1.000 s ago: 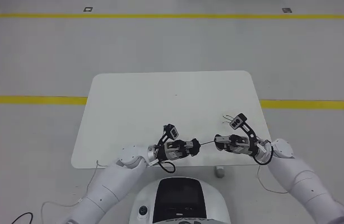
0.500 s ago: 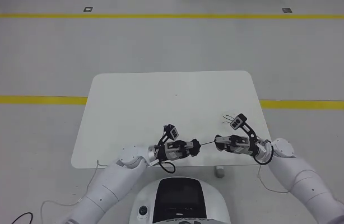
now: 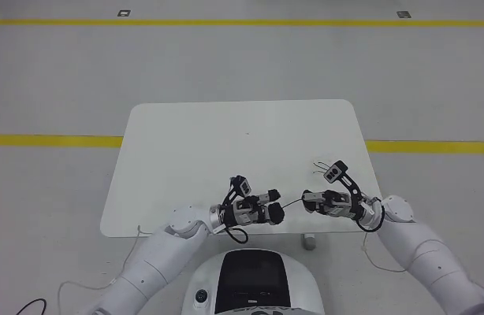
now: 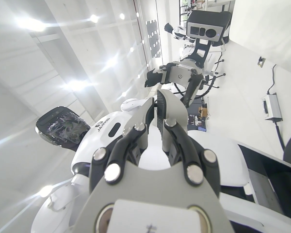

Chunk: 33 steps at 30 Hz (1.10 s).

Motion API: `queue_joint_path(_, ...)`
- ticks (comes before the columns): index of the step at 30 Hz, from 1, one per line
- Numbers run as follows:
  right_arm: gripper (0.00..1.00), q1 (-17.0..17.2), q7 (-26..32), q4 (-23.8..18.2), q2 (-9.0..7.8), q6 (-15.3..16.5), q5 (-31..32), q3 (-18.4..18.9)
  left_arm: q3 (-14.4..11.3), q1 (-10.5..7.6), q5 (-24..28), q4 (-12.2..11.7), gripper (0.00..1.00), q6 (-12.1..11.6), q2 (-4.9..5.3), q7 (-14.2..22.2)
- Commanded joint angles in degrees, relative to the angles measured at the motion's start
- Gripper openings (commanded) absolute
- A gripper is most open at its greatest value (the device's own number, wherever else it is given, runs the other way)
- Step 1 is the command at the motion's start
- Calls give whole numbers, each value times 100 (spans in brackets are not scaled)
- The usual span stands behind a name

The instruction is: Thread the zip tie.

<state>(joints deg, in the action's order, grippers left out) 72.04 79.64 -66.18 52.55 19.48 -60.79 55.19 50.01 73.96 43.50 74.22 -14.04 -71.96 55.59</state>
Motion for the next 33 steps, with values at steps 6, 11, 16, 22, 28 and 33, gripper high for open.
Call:
queue_joint_path(6, 0, -7, 0, 86, 30, 0, -50, 33, 13, 11, -38, -7, 100, -71, 0, -171)
queue_joint_path(11, 0, -7, 0, 86, 30, 0, -50, 33, 13, 11, -38, -7, 100, -71, 0, -171)
queue_joint_path(16, 0, 19, -161, 6, 38, -17, 11, 38, -34, -12, -310, 28, 100, -73, 6, -276)
queue_joint_path(22, 0, 196, -276, -196, 92, -2, -193, 163, -263, -97, -1004, 161, 100, -544, -18, -449)
queue_joint_path(28, 0, 190, -253, -131, 161, -47, -180, 164, -295, -151, -1230, 265, 100, -544, -82, -791)
queue_joint_path(33, 0, 195, -291, -142, 163, -53, -171, 165, -317, -141, -1255, 286, 100, -484, -84, -847)
